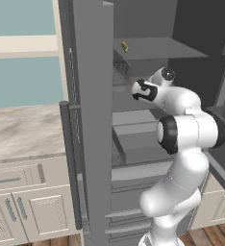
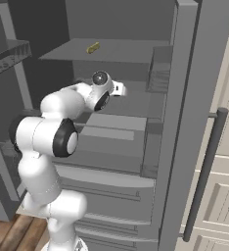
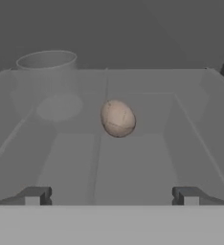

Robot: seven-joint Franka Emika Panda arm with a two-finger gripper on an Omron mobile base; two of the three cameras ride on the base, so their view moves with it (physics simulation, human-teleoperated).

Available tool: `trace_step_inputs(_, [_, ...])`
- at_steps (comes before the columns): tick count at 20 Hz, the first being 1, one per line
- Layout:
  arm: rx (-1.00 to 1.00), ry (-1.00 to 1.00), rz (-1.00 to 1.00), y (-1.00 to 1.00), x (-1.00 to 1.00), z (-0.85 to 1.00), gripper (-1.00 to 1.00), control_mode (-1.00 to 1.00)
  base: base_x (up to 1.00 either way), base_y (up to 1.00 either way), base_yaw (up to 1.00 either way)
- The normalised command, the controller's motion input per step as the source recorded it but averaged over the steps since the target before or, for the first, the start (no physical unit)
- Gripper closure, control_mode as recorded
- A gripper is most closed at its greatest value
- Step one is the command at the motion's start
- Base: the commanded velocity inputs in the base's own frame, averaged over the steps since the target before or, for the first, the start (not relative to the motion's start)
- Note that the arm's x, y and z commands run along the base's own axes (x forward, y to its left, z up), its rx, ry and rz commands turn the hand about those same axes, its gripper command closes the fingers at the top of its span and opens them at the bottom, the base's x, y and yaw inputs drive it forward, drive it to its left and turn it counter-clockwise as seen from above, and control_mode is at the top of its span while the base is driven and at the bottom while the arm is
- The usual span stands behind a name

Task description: Pick the egg and butter from the fridge and place them by the bowl for mixing.

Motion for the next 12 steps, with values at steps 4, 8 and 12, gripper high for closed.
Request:
trace_step_inputs(4, [0.00,0.00,0.00,0.00,0.54,-0.13,-1.00,-1.00,0.00,0.00,0.00])
trace_step_inputs(8, [0.00,0.00,0.00,0.00,0.54,-0.15,-1.00,-1.00,0.00,0.00,0.00])
trace_step_inputs(12, [0.00,0.00,0.00,0.00,0.44,-0.14,-1.00,-1.00,0.00,0.00,0.00])
